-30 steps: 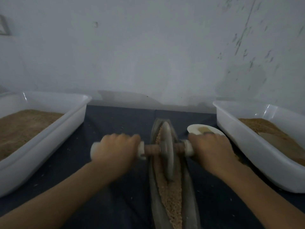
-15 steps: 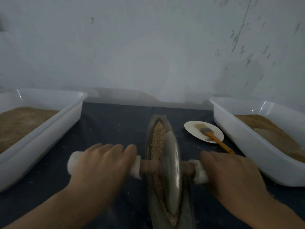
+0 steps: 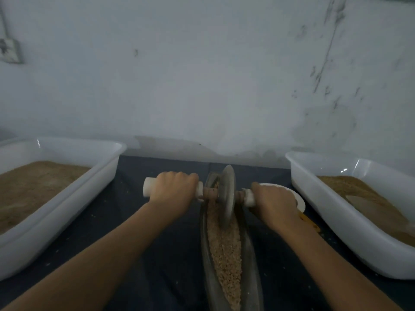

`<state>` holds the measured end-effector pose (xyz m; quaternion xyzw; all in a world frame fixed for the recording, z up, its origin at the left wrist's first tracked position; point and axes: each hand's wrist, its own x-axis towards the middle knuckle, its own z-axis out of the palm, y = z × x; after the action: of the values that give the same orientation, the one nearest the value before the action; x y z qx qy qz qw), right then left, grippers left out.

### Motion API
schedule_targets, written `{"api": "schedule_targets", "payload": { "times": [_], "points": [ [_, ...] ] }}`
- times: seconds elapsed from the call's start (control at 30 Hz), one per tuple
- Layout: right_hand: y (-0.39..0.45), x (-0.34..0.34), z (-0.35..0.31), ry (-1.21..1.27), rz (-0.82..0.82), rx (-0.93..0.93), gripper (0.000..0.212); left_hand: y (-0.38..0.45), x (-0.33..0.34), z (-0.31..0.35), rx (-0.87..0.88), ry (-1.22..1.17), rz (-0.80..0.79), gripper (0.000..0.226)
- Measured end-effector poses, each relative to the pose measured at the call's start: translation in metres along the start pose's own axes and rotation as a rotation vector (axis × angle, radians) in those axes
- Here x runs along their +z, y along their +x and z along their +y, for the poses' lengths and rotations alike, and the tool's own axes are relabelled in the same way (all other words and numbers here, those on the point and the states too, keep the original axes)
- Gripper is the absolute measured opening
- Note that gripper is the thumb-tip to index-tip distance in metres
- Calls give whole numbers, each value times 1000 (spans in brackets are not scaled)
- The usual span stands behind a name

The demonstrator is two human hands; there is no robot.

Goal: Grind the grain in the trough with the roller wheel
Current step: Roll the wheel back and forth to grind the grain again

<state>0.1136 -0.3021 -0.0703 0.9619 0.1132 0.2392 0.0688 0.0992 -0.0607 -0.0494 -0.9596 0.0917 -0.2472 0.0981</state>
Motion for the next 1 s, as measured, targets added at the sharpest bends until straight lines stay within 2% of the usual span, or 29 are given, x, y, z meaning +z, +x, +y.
{"api": "schedule_targets", "payload": {
  "times": [0.1,0.2,0.27,0.3,0.37,0.43,0.47,0.57,0.7,0.8,0.9,0.97,1.0],
  "points": [
    [-27,-16,-1,4,12,-71,22,-26,-13,2,36,-26,-19,30],
    [-71,-46,-2,22,102,-190,55,-70,-28,1,81,-104,-50,36],
    [-95,-60,-6,68,153,-199,69,-94,-41,0,193,-138,12,45],
    [-101,-61,-6,76,127,-200,71,-102,-43,-1,242,-166,77,51],
    [-104,-61,-5,73,19,-221,66,-106,-46,-1,263,-181,99,54],
    [-96,-56,-3,-25,-102,-209,49,-96,-42,1,197,-120,5,49],
    [-89,-52,-3,-55,-102,-187,40,-84,-38,2,156,-76,-16,42],
    [-53,-33,-3,-65,-2,-121,35,-43,-15,-1,46,-46,-49,26],
    [-4,-24,-8,-156,79,-101,31,-6,5,-4,-58,-96,-78,20],
    [-4,-30,-13,-158,88,-98,26,-14,5,-4,-65,-118,-78,22],
    [-40,-45,-13,-103,77,-182,31,-48,-10,-5,-18,-134,-98,28],
    [-74,-60,-12,-12,102,-231,46,-78,-27,-4,44,-145,-139,37],
    [-87,-69,-12,39,61,-234,53,-90,-39,-4,108,-140,-113,43]
  ]
}}
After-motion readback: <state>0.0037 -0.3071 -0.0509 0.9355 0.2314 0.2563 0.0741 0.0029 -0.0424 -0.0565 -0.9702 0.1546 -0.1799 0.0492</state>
